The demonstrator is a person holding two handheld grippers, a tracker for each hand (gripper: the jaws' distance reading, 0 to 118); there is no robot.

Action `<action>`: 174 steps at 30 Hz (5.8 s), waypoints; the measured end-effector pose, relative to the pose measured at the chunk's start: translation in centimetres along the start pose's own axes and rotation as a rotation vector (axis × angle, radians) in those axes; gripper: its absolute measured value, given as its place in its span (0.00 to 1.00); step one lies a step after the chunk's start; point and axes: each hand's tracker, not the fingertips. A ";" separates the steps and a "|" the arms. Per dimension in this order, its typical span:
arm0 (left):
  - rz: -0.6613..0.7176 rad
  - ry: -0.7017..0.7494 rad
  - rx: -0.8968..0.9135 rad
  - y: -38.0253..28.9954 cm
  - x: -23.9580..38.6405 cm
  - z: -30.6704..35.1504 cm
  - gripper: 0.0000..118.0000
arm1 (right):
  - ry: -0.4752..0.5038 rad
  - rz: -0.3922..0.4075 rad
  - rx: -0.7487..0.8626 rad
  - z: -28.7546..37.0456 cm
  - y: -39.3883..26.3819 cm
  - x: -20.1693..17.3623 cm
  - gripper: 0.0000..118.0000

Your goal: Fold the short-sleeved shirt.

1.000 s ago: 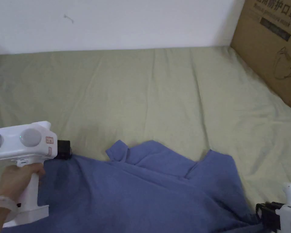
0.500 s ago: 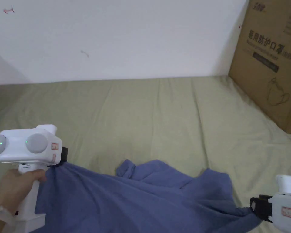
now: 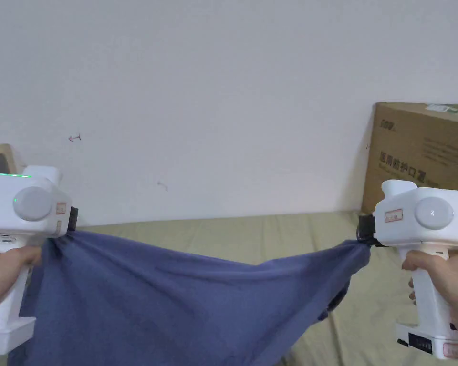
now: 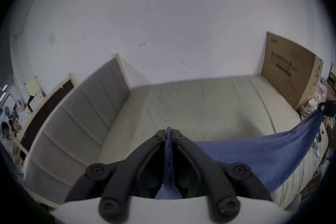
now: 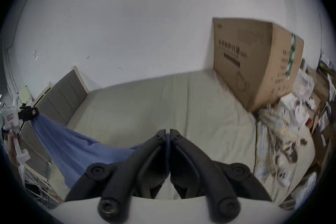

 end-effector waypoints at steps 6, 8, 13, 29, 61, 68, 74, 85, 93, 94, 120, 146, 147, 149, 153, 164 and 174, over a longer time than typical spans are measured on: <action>0.024 0.071 0.102 6.3 -2.4 1.2 0.03 | -0.042 0.030 0.083 0.0 10.1 -2.4 0.03; 0.017 0.104 0.128 8.6 -2.7 0.7 0.03 | -0.042 0.018 0.107 -0.2 13.6 -2.9 0.03; 0.020 0.140 0.190 14.8 -2.6 -1.7 0.03 | -0.082 0.054 0.182 -1.3 21.4 -5.3 0.03; 0.072 0.167 0.386 27.2 -1.8 -9.4 0.03 | -0.141 0.072 0.329 -6.4 33.4 -7.2 0.03; 0.167 -0.044 -0.348 -15.2 1.2 -30.9 0.03 | -0.118 0.027 -0.471 -31.1 -5.6 1.2 0.03; 0.171 -0.079 -0.334 -20.1 -1.0 -17.7 0.03 | -0.074 0.016 -0.447 -18.9 -13.4 2.6 0.03; 0.080 -0.066 -0.343 -27.1 -2.3 -8.1 0.03 | -0.065 0.006 -0.470 -8.6 -22.9 3.2 0.03; 0.098 -0.031 -0.400 -37.0 -4.5 3.6 0.03 | -0.032 -0.093 -0.511 2.5 -33.8 4.6 0.03; 0.116 -0.026 -0.373 -37.8 -4.3 4.9 0.57 | -0.043 -0.086 -0.474 3.3 -34.2 4.3 0.25; 0.118 -0.027 -0.378 -37.7 -4.5 4.9 0.79 | -0.071 -0.060 -0.469 3.4 -34.1 4.2 0.38; 0.112 -0.210 -0.402 -31.2 -0.5 0.7 0.00 | -0.005 0.001 -0.417 -1.6 -28.0 1.3 0.01; 0.171 -0.107 -0.597 -21.8 0.8 -33.1 0.57 | -0.064 0.010 -0.477 -17.5 -22.4 3.0 0.01; 0.144 -0.094 -0.551 -21.7 0.7 -32.3 0.31 | -0.065 0.009 -0.480 -17.5 -22.7 3.0 0.01; 0.107 -0.123 -0.494 -21.4 1.3 -31.6 0.01 | -0.067 0.007 -0.491 -17.5 -23.1 3.2 0.01; 0.073 -0.097 -0.537 -21.2 2.3 -31.7 0.01 | -0.059 -0.017 -0.497 -17.5 -23.1 4.0 0.01; 0.081 -0.134 -0.530 -20.6 1.1 -30.4 0.01 | -0.012 -0.025 -0.484 -25.7 -15.7 4.6 0.65; 0.077 -0.140 -0.543 -21.2 1.1 -30.8 0.01 | -0.064 0.079 -0.535 -31.2 -17.1 3.7 0.43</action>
